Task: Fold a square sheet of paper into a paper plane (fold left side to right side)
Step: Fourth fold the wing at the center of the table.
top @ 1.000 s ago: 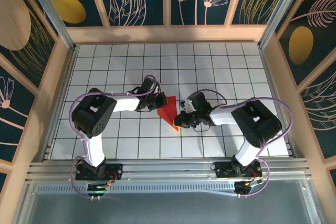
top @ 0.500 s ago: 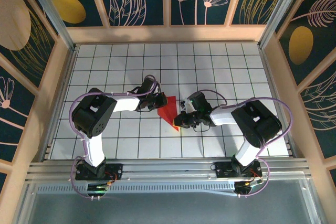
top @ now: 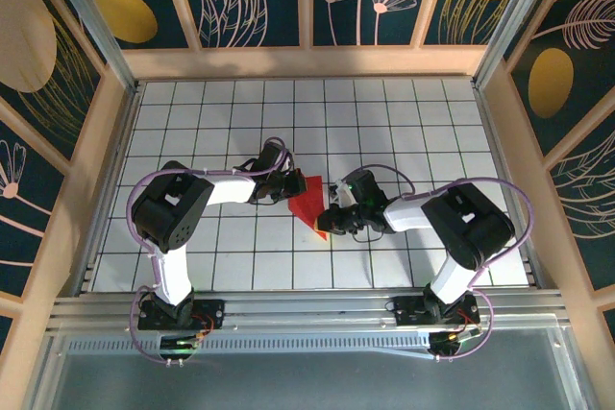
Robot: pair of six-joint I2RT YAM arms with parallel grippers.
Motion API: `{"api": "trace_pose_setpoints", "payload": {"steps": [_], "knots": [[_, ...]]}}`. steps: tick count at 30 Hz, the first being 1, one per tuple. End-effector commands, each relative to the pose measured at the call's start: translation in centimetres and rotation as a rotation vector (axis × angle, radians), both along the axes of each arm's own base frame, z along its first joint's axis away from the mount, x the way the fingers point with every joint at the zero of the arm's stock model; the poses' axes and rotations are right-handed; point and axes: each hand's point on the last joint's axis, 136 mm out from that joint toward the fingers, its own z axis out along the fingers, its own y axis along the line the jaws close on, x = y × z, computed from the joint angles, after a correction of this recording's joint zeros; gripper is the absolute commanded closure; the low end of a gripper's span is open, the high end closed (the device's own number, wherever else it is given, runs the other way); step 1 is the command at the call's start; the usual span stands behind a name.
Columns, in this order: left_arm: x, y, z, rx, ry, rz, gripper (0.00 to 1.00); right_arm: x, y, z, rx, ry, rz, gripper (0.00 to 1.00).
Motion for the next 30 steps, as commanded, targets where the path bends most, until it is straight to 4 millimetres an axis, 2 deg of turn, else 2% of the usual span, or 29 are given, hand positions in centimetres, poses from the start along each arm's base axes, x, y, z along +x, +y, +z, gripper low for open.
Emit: {"api": "trace_pose_setpoints", "payload": {"steps": [1, 20, 30], "knots": [[-2.6, 2.7, -4.8, 0.151, 0.129, 0.017, 0.98, -0.6, 0.1, -0.6, 0.004, 0.018, 0.010, 1.00], [-2.7, 2.9, -5.0, 0.157, 0.136, 0.021, 0.98, -1.7, -0.3, -2.1, -0.046, 0.052, 0.020, 1.00], [-2.8, 3.1, -5.4, 0.168, 0.145, 0.032, 0.98, -3.3, -0.7, -2.5, -0.070, 0.079, 0.041, 1.00]]}}
